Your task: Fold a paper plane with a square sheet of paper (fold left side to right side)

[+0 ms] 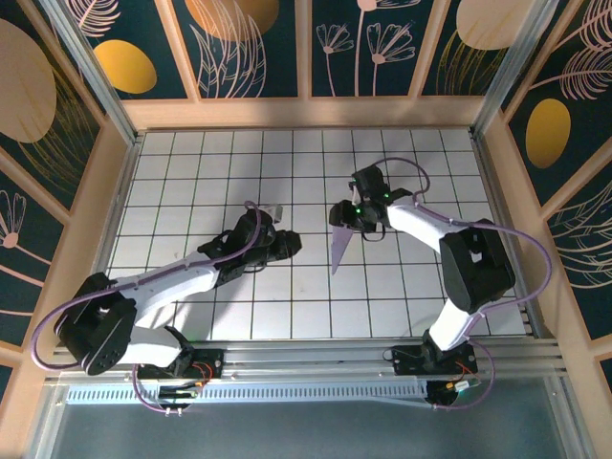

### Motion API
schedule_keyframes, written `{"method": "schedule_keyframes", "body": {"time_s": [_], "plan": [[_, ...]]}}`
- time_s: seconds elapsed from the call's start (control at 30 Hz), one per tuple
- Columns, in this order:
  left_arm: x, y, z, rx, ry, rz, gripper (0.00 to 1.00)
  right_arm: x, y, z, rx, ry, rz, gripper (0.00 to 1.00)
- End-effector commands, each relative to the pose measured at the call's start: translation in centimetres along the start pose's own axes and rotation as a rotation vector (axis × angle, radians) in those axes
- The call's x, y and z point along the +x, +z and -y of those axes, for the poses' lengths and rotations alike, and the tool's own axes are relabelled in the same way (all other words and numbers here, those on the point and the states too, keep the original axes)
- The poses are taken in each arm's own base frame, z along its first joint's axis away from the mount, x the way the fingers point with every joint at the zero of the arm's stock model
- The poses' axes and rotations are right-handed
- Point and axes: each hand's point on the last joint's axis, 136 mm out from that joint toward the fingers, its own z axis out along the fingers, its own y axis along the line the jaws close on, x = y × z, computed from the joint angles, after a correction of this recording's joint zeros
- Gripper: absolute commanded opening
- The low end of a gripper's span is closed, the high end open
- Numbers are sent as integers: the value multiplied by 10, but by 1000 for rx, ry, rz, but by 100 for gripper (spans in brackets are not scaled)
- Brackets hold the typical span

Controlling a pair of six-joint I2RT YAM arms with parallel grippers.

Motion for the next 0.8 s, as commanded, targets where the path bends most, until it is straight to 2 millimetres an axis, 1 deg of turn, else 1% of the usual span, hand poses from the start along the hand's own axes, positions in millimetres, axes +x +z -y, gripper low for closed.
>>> {"method": "schedule_keyframes", "body": {"time_s": [0.0,0.07,0.13,0.37,0.47,0.57,0.63,0.73,0.77], "plan": [[-23,-12,-30,-152,-66,158,33,9,-13,24,266,-69,-11,68],[-27,-15,-34,-169,-71,187,38,12,-10,25,335,-86,-18,72],[-28,-15,-36,-179,-76,196,39,15,-4,26,367,-85,-23,73],[-22,-13,-43,-206,-64,167,41,17,21,15,381,-67,-31,73],[-18,-13,-47,-218,-64,160,41,17,29,17,398,-64,-39,71],[-16,-14,-49,-220,-66,158,42,21,34,20,410,-60,-51,66],[-16,-15,-49,-220,-65,159,42,24,36,23,413,-54,-55,61],[-17,-17,-50,-226,-65,166,42,26,35,24,411,-48,-50,49],[-17,-17,-51,-229,-66,167,42,26,34,24,410,-45,-45,46]]}}
